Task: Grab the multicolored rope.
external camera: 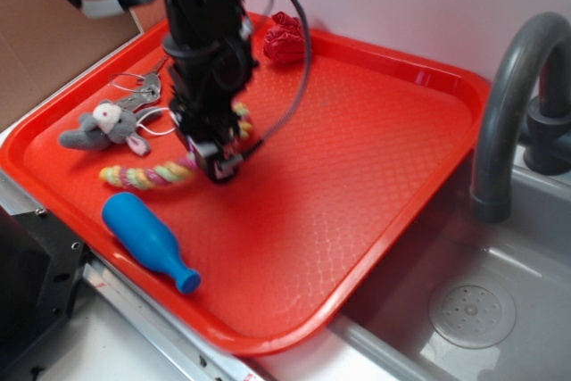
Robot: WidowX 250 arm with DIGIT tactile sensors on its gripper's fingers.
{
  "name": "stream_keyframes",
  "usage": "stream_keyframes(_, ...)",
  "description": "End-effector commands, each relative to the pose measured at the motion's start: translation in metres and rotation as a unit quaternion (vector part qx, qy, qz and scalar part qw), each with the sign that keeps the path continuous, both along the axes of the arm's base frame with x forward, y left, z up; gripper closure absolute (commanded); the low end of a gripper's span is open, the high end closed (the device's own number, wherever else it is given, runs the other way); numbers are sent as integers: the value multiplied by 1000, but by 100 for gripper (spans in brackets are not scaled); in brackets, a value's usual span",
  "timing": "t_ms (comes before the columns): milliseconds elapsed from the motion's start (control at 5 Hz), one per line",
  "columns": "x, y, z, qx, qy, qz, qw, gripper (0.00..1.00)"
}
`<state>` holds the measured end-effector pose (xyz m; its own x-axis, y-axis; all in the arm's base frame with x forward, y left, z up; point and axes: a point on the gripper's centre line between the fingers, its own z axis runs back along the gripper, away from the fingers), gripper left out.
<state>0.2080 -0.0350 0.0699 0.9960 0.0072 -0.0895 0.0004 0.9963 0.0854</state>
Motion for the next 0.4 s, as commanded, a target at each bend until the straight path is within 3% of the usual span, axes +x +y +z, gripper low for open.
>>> stream_keyframes(0,-16,15,110,-10,-124,128,984,100)
stream_keyframes(200,-12,-1,139,27,-113,86,990,100)
